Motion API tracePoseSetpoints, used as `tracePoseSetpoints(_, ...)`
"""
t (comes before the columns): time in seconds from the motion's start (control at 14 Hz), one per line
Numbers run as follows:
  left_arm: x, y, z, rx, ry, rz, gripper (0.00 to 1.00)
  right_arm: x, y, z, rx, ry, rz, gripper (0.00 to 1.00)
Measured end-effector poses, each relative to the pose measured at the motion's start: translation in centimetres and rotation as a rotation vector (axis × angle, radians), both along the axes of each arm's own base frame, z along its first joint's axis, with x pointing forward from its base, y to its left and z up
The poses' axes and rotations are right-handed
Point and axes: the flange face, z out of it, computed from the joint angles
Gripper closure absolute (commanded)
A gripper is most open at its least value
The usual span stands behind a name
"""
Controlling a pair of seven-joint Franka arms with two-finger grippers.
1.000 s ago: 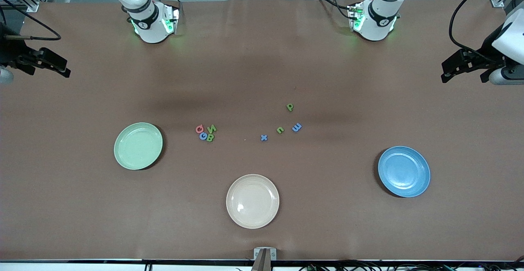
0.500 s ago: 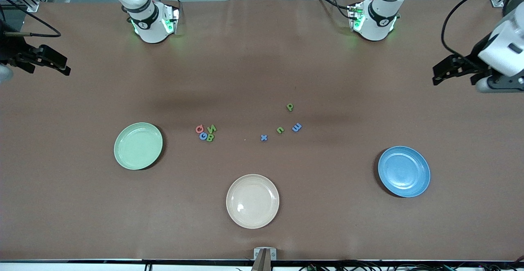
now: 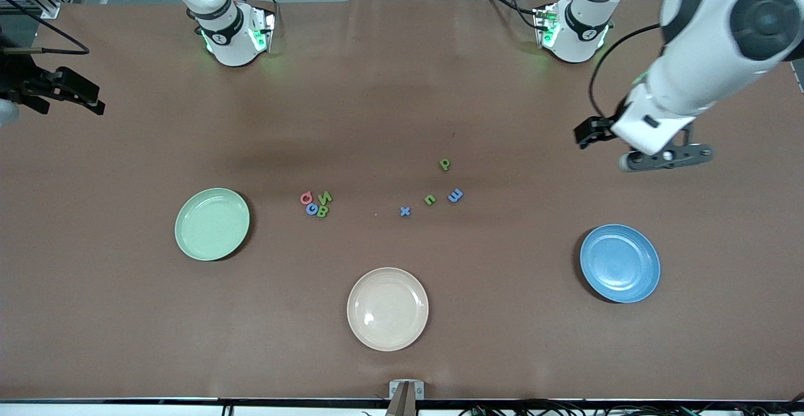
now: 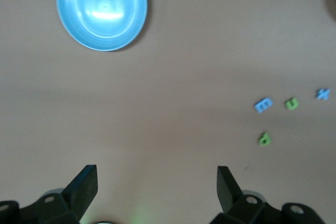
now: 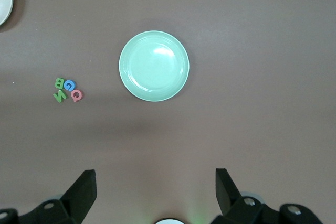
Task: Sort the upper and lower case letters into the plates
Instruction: 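Lower the left gripper onto the blue letter m and grasp it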
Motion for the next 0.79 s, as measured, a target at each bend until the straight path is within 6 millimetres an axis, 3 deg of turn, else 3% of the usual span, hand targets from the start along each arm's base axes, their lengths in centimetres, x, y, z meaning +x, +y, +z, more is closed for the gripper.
tracePoseSetpoints(0.14, -1.0, -3.3, -3.1, -0.014, -0.046, 0.069, 0.0, 0.0, 0.0, 0.0, 0.019, -0.003, -0.002, 0.0)
tracePoseSetpoints(0.5, -2.3, -9.0, -10.7, -0.056, -0.099, 0.288, 0.0, 0.1, -0.2, 0.0, 0.022, -0.006, -0.005, 0.0)
tracePoseSetpoints(0.79, -3.6, -14.9, -18.7, 0.022, -0.159, 0.419, 0.03, 0.1, -0.2, 0.0, 0.019, -0.005, -0.001, 0.0)
